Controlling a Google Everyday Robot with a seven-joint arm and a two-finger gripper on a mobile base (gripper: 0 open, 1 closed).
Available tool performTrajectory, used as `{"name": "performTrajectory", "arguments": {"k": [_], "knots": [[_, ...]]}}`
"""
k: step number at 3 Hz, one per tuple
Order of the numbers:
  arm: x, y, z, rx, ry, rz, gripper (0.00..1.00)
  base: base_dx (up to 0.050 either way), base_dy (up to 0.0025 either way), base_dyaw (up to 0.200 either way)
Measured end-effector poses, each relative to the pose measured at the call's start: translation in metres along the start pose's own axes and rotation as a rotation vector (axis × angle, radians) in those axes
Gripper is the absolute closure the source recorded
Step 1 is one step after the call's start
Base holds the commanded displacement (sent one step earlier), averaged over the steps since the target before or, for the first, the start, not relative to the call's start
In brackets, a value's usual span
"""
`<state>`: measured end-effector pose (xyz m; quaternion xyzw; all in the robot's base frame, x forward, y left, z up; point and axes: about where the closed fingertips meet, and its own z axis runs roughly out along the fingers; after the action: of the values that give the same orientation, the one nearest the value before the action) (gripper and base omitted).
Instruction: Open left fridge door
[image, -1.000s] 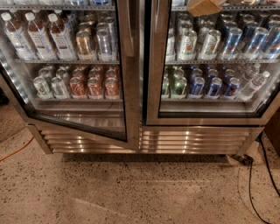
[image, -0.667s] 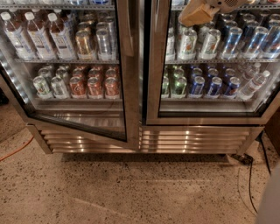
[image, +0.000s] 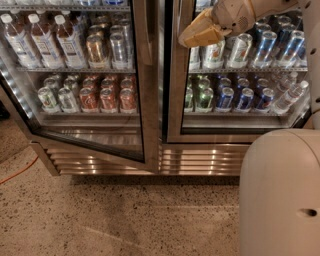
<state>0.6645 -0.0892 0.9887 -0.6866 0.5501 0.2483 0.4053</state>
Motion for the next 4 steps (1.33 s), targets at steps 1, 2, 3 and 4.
{"name": "performTrajectory", "arguments": {"k": [1, 2, 3, 4], "knots": [[-0.021, 0.000, 0.005, -0.040, -0.219, -0.047, 1.00, 0.000, 0.00000, 0.000], [-0.032, -0.009, 0.003, -0.008, -0.260, -0.054, 1.00, 0.000, 0.00000, 0.000], [-0.033, -0.017, 0.006, 0.014, -0.267, -0.045, 1.00, 0.000, 0.00000, 0.000], [-0.029, -0.018, 0.023, -0.021, -0.258, -0.032, 1.00, 0.000, 0.00000, 0.000]]}}
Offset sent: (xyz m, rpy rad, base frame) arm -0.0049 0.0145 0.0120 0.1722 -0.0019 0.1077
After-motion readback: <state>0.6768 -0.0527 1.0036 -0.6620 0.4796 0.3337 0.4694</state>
